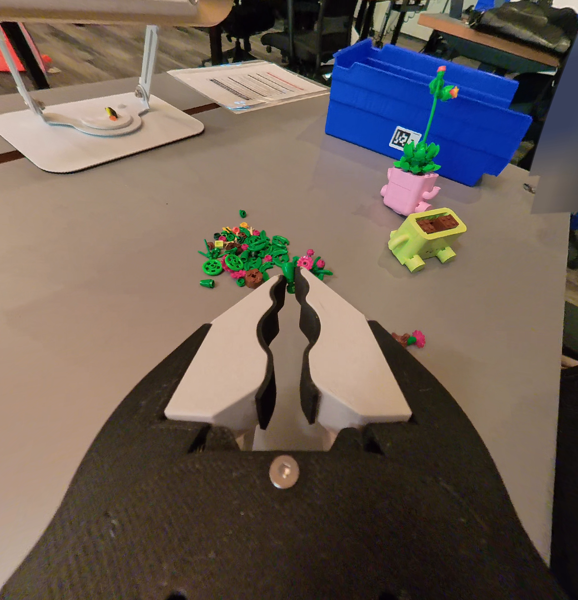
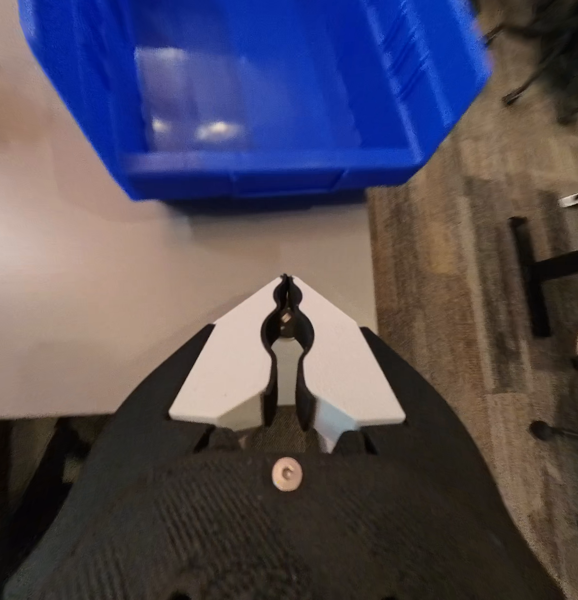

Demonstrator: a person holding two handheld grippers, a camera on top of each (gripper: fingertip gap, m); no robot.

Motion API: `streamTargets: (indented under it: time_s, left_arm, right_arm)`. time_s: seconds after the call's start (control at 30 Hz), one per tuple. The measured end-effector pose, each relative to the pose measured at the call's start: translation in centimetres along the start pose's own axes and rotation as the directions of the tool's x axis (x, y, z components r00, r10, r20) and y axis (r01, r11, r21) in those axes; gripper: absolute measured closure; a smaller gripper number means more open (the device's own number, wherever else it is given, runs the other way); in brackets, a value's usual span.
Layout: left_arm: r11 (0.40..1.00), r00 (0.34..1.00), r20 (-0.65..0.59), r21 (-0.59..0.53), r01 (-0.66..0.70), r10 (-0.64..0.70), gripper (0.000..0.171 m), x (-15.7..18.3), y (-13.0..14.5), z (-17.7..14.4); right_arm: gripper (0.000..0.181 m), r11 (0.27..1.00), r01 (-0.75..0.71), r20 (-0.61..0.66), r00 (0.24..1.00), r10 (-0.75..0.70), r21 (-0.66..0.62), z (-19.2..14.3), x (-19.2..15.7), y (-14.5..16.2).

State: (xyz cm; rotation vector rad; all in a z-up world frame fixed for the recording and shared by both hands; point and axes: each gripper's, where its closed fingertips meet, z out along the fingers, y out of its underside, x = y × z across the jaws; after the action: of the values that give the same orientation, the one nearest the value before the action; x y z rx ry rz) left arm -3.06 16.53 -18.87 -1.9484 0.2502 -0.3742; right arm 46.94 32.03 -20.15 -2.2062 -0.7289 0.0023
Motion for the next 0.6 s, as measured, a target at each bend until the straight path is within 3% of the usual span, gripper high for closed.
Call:
streamTargets:
  time_s: [0.1, 0.23, 0.6]
  left_arm:
    - [1.0, 1.0, -0.011, -0.004, 0.01, -0.01, 0.169, 0.0, -0.3, 1.0]
    - [1.0, 0.999, -0.032, -0.029, 0.001, -0.002, 0.169, 0.1, -0.5, 2.4]
    - [0.999, 0.996, -0.088, -0.043, 0.01, -0.014, 0.169, 0.4, -0.6, 4.2]
  right_arm:
    - [0.181, 0.991, -0.01, 0.112, 0.993, 0.026, -0.134, 0.6, -1.1, 2.6]
    - [0.181, 0.977, -0.032, 0.099, 0.994, 0.054, -0.212, 1.1, -0.3, 4.2]
    - [0.181, 0.941, -0.096, 0.168, 0.973, 0.158, -0.325, 1.3, -1.4, 4.9]
